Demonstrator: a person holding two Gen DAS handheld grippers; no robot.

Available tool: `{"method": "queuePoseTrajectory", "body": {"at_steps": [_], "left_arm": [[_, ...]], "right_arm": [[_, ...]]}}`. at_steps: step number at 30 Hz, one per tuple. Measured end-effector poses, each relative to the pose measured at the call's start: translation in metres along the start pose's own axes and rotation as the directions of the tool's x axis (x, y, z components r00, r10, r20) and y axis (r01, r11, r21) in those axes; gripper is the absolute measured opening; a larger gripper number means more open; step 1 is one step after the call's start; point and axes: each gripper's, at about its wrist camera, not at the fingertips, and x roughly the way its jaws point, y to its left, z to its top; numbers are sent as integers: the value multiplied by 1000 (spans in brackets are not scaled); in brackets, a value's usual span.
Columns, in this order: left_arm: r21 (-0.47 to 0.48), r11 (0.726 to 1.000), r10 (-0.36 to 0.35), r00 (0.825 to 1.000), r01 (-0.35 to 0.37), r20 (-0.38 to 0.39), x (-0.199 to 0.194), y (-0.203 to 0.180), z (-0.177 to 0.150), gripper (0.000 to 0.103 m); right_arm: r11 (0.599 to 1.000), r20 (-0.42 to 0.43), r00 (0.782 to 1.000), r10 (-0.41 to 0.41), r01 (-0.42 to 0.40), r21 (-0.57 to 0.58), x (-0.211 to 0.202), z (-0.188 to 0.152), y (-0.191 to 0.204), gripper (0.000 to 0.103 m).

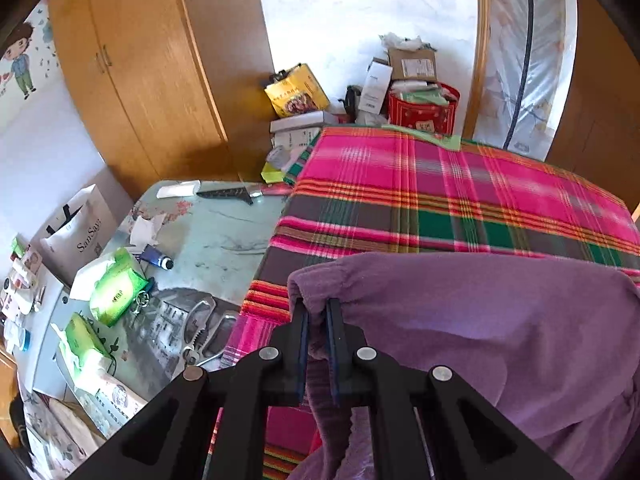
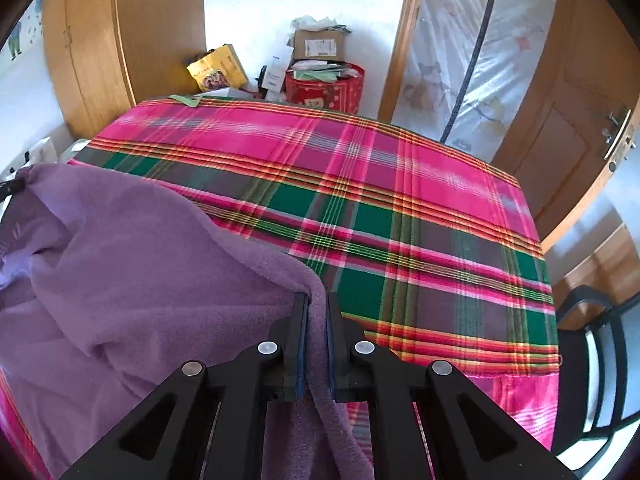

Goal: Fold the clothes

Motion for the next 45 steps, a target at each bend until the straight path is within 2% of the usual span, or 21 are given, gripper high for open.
{"method": "queuePoseTrajectory", "body": {"at_steps": [2,6,8,14,19,23,27,29,31,33,36,38,41,43,45], "left_arm": [[11,1000,-8,1000,8,-18,4,-1,-2,9],[-32,998,-65,994,62,-90,7,8,-6,11],[-57,995,-92,991,87,-98,0,14,-11,11],[-19,992,-129,991,128,-30,-46,10,-32,11],[93,976,-197,980,196,-4,-81,-16,-60,11],[178,941,-285,957,289,-46,-99,-50,-86,11],[258,885,-376,921,388,-98,-110,-88,-115,11],[309,856,-395,910,415,-126,-113,-108,-129,11],[372,830,-395,909,416,-134,-120,-129,-145,11],[427,803,-402,907,416,-127,-129,-148,-160,11],[471,748,-451,879,468,-156,-141,-175,-178,11],[488,720,-473,864,493,-175,-148,-191,-189,11],[518,686,-492,850,511,-188,-156,-211,-204,11],[530,687,-483,857,497,-177,-158,-218,-208,11],[519,711,-461,872,474,-164,-156,-222,-208,11]], "right_arm": [[1000,-19,1000,-9,9,-17,5,0,3,10],[999,7,999,-39,39,-5,-1,-2,-2,27],[999,39,999,-33,33,14,-12,-3,-7,30],[996,140,988,-66,57,62,-65,-17,-25,30],[994,190,981,-34,14,107,-110,-53,-36,30],[992,193,981,8,-32,119,-134,-97,-42,30],[984,144,989,31,-55,167,-136,-141,-48,31],[980,124,991,48,-71,188,-137,-162,-49,32],[970,130,989,72,-99,220,-139,-183,-48,33],[963,140,984,107,-137,230,-141,-199,-42,40],[954,159,973,168,-201,220,-143,-218,-28,50],[954,153,972,176,-206,216,-139,-223,-17,50],[939,147,963,227,-256,227,-132,-229,-4,50],[937,149,960,237,-267,227,-127,-231,5,50],[938,148,960,239,-267,222,-124,-231,10,50]]}}
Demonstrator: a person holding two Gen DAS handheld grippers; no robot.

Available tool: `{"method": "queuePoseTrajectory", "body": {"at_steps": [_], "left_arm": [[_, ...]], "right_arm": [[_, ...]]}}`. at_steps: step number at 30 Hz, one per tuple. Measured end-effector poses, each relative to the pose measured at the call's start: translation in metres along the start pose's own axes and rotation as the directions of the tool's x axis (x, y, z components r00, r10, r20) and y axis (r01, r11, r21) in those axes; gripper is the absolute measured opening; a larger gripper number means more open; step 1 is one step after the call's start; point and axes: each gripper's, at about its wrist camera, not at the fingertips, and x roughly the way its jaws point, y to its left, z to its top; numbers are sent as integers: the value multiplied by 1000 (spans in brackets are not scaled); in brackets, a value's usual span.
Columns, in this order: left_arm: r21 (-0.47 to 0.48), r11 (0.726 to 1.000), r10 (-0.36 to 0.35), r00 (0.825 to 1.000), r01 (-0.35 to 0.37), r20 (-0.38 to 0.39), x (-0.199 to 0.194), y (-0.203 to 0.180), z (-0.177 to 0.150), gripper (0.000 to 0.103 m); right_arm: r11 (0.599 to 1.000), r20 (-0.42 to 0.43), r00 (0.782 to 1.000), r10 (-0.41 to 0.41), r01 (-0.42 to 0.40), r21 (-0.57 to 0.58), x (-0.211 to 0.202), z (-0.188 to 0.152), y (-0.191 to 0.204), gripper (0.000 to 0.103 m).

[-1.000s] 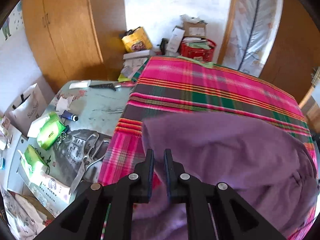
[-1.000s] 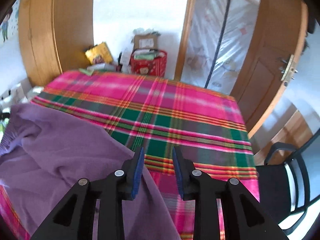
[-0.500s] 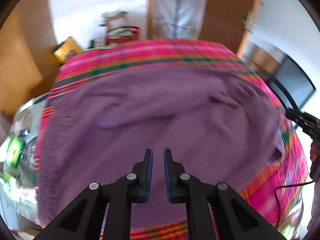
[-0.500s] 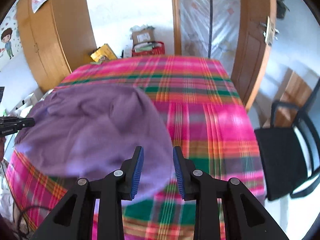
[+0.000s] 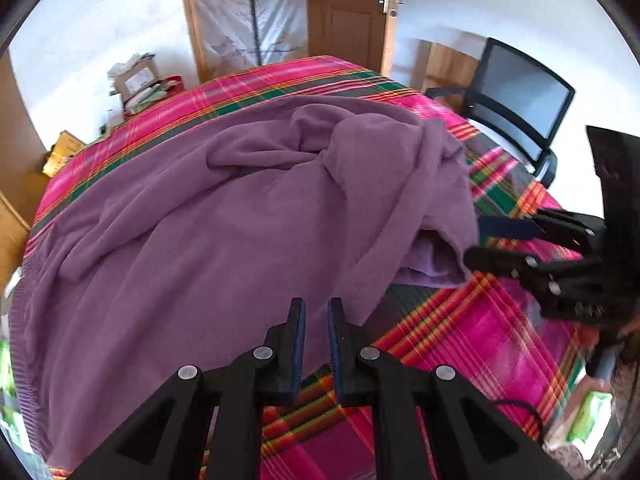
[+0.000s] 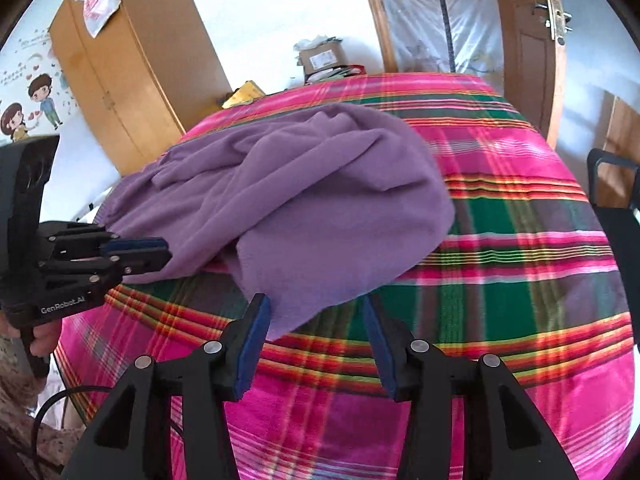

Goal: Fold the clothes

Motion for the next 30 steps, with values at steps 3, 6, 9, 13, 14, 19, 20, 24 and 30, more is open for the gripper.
{"method": "queuePoseTrajectory", "body": {"at_steps": [3,6,9,13,14,19,20,24,30], "left_arm": [[-15,1000,8,1000,-8,9,-1,-1,2,11],[12,999,46,999,-46,26,-3,-8,2,11],[21,999,38,999,-39,21,1,-14,5,11],[24,999,36,999,-37,32,5,-19,9,11],[27,999,36,999,-37,29,7,-20,9,11],[19,1000,13,1000,-14,18,11,-21,10,11],[21,1000,4,1000,-5,26,9,-22,10,11],[28,998,-64,995,62,79,3,-27,11,11],[78,995,-69,992,62,102,4,-38,8,12]], "right_arm": [[1000,-2,1000,19,-19,-11,7,-2,9,50],[1000,-17,1000,0,0,-28,17,-4,16,50],[1000,-4,1000,-5,5,-10,18,-5,16,50],[999,2,1000,-7,7,46,18,-5,7,50],[999,6,1000,-4,3,53,16,-5,4,50],[998,10,1000,-13,12,55,15,-6,3,50],[998,10,1000,-17,16,54,15,-6,4,50],[998,9,1000,-20,19,62,14,-7,2,50],[997,8,1000,-26,25,67,13,-7,1,50]]}}
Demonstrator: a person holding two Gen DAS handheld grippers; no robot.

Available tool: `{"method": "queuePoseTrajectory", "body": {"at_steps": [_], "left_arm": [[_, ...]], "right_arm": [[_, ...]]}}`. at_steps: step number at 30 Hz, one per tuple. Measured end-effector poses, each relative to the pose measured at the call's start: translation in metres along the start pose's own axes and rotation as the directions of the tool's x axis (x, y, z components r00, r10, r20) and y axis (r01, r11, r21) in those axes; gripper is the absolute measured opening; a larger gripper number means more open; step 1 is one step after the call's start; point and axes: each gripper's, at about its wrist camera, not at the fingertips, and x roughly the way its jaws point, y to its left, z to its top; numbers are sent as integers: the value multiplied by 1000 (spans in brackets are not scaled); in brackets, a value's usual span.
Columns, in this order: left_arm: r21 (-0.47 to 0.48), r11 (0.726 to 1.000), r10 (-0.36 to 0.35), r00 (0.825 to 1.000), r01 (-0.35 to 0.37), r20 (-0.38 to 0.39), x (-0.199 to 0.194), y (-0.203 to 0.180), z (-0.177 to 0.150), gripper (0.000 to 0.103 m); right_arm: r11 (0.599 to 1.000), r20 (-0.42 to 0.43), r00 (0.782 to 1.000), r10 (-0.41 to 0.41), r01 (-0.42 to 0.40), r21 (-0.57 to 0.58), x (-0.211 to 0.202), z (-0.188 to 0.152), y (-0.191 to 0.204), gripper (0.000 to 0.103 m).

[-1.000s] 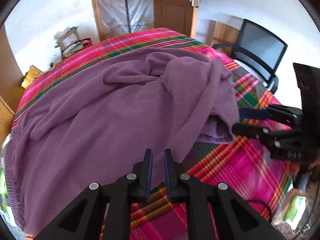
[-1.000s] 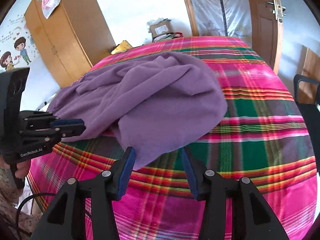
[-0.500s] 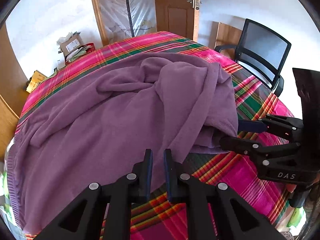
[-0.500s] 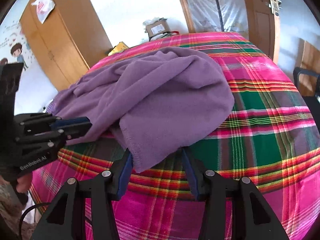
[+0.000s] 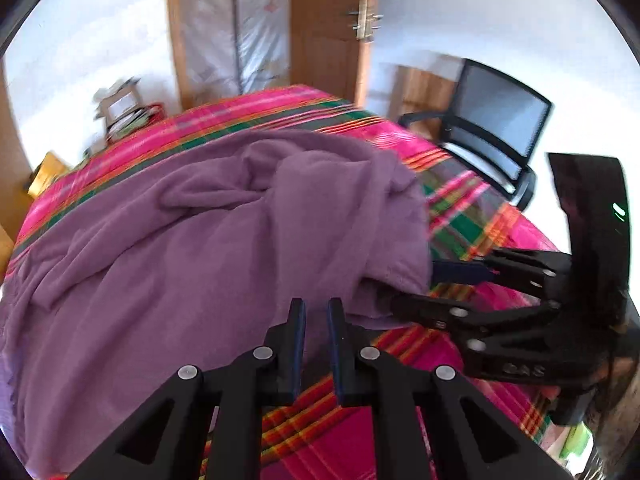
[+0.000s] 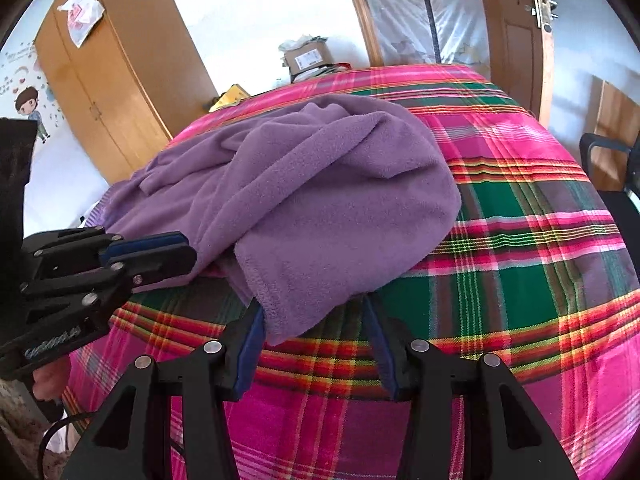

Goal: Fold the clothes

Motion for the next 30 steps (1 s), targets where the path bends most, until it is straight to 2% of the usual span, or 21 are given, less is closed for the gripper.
{"method": "queuePoseTrajectory", "body": {"at_steps": [7,10,14,15,16,18,20,23,30], "left_arm": [[53,998,29,999,-28,-15,11,-12,2,13],[-1,1000,6,999,-6,-43,19,-4,5,13],[-59,998,-41,998,38,-39,19,4,7,12],[-84,995,-52,998,49,-39,20,9,7,11],[-108,992,-63,997,59,-39,20,13,8,5],[-163,983,-87,996,81,-33,19,23,10,4],[-193,979,-77,997,70,-30,17,29,12,3],[-222,973,-65,998,65,8,8,36,15,3],[-290,957,-9,997,31,77,-10,51,25,3]], "right_arm": [[1000,4,1000,2,-2,18,2,2,0,50],[1000,4,1000,5,-5,20,2,1,-1,50],[1000,7,1000,7,-7,16,0,0,-2,50],[1000,5,1000,5,-5,10,0,0,-2,47],[1000,2,1000,3,-3,0,0,1,-1,45],[1000,4,1000,-2,2,-22,0,1,1,30],[999,14,1000,-18,18,-26,-2,3,1,20],[999,34,999,-21,22,-29,-8,6,0,18],[995,97,991,-90,94,-37,-24,15,-4,15]]}}
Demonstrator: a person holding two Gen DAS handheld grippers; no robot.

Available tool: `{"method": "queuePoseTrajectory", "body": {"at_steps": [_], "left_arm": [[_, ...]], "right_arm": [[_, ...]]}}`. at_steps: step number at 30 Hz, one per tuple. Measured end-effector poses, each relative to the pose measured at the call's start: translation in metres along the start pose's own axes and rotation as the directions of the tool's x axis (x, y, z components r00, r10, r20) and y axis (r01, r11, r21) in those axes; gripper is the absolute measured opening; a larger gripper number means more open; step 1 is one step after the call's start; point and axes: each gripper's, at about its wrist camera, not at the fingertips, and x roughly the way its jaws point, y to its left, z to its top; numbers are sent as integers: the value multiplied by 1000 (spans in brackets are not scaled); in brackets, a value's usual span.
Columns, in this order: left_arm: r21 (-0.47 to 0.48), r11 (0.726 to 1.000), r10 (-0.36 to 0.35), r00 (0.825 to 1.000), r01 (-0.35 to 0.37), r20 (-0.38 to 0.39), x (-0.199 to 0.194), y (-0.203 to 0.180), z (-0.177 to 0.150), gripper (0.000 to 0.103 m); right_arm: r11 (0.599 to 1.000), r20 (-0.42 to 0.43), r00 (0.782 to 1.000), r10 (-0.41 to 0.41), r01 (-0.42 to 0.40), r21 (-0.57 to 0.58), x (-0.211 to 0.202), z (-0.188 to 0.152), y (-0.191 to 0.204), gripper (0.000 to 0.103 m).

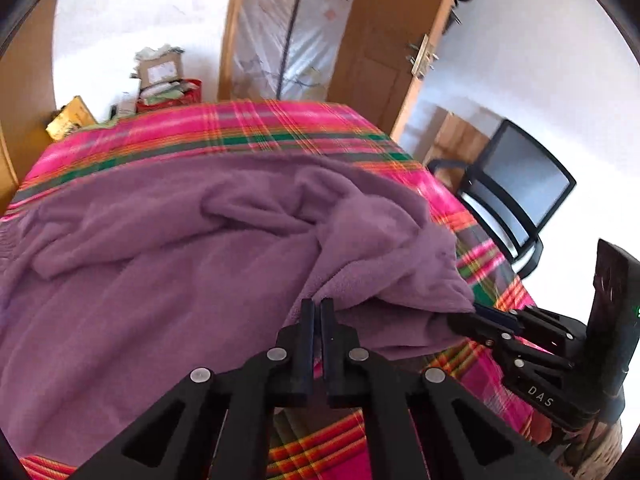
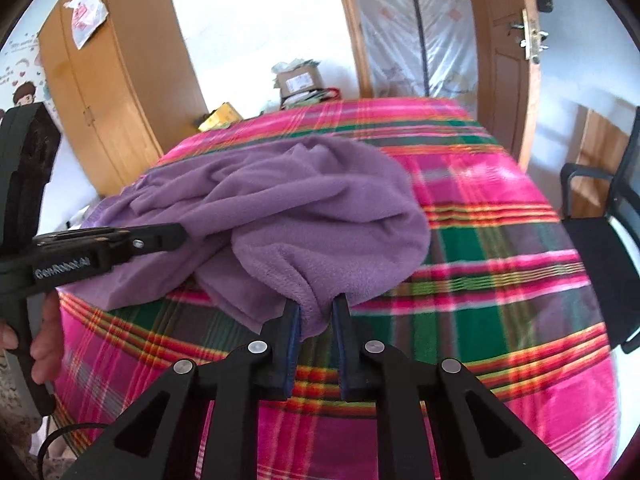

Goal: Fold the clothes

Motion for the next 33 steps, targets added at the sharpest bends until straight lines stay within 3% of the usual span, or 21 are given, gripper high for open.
{"method": "queuePoseTrajectory", "body": {"at_steps": [5,14,20,25,28,33], "left_arm": [[-62,998,8,996,-2,89,-23,15,15,2],[-153,988,8,989,15,150,-39,36,26,2],[-209,978,32,982,8,187,-52,52,27,2],[-234,972,45,977,5,208,-59,58,25,2],[-238,971,46,978,4,205,-61,61,20,2],[-259,966,72,976,-17,204,-71,76,16,2]], "right_arm": [[994,74,992,-105,108,-27,-17,14,-10,13],[954,177,947,-268,286,-90,-29,53,-22,8],[902,298,890,-345,402,-159,-36,77,-12,8],[840,337,844,-418,500,-211,-25,91,-9,8],[863,321,869,-377,455,-218,-26,88,-8,8],[941,184,963,-198,239,-239,-30,55,-12,8]]}}
